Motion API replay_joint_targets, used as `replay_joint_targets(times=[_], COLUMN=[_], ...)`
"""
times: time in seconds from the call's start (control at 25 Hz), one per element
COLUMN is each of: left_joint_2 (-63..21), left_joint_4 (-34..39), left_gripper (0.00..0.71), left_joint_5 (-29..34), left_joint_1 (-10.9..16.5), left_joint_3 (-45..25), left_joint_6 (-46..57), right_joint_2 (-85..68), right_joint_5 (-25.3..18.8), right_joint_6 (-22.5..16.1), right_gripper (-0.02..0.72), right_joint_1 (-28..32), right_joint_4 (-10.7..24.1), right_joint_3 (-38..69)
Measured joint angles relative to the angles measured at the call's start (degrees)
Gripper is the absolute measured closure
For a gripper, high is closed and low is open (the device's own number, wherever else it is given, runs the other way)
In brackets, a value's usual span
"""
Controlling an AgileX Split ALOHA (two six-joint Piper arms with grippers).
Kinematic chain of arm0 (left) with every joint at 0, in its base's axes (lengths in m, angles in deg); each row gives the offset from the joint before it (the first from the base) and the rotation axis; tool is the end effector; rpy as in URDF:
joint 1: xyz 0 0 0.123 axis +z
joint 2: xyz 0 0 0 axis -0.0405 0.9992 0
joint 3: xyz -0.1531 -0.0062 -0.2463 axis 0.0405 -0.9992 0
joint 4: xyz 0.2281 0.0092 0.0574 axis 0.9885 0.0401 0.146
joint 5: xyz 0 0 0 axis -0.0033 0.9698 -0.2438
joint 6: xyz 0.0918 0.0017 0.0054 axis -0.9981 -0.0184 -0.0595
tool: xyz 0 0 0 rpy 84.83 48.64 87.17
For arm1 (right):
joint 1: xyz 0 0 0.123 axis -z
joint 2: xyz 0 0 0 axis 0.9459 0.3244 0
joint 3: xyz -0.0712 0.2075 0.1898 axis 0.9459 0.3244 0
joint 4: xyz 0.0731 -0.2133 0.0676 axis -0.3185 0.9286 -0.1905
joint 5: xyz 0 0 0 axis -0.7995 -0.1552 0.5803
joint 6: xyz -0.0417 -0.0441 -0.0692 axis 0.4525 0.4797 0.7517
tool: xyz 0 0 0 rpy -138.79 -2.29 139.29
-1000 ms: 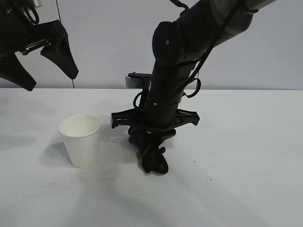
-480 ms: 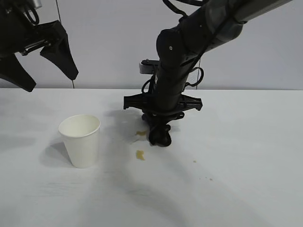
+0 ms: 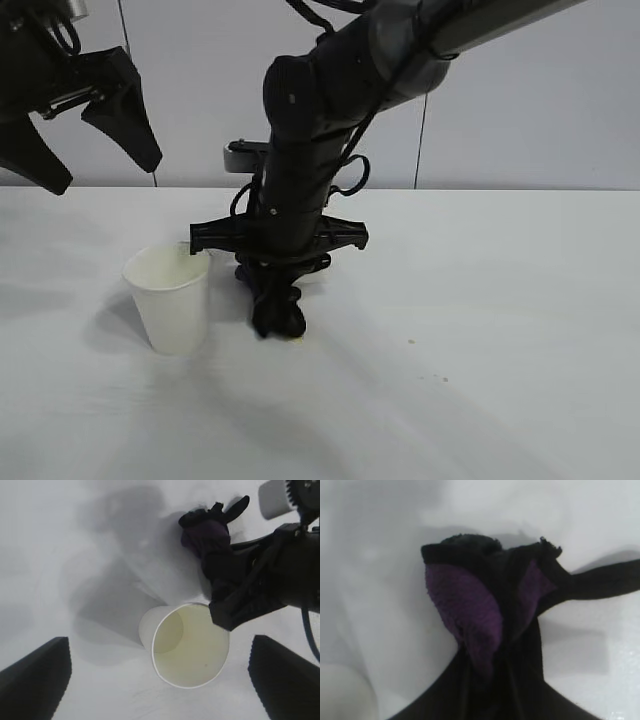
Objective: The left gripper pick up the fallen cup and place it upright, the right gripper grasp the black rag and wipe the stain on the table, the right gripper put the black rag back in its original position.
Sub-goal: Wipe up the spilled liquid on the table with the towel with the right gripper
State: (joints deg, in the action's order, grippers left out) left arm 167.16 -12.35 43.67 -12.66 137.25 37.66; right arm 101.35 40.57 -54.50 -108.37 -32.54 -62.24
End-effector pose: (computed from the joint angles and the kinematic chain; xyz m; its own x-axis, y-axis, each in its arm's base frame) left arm 0.3434 -0.0942 0.2533 -0.9092 0.1568 -0.3858 0.2893 0.9042 -0.3143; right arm 0.3847 0.2881 0.1254 -0.8970 -0.2571 -0.3595 -0.3070 0.9476 0.0884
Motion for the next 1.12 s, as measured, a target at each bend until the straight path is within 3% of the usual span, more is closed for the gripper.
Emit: replay_joint_targets(times=[0.24, 0.48, 0.72, 0.92, 1.12], left_joint_2=[0.00, 0.00, 0.00, 0.00, 0.00], left_joint_4=[0.03, 0.25, 0.43, 0.43, 0.43], left_gripper=[0.017, 0.017, 0.017, 0.017, 0.017], left_joint_5=[0.05, 0.11, 0.22, 0.22, 0.22], left_joint_1=[0.00, 0.00, 0.00, 0.00, 0.00], left_joint_3=[0.00, 0.00, 0.00, 0.00, 0.00], left_joint_6=[0.00, 0.00, 0.00, 0.00, 0.00], right_joint_2=[-3.81, -10.96, -17.74, -20.04, -20.50], right_joint_5=[1.61, 8.81, 14.60, 17.59, 17.87], right_joint_6=[0.00, -2.94, -6.37, -6.88, -6.60], right_gripper=[0.627, 0.629, 0.629, 0.629, 0.618], right_joint_1=[-0.71, 0.18, 5.12, 10.16, 12.05], right_joint_4=[0.09, 1.06, 2.71, 3.78, 3.94], right_joint_3=[7.66, 21.67, 35.09, 40.47, 40.77])
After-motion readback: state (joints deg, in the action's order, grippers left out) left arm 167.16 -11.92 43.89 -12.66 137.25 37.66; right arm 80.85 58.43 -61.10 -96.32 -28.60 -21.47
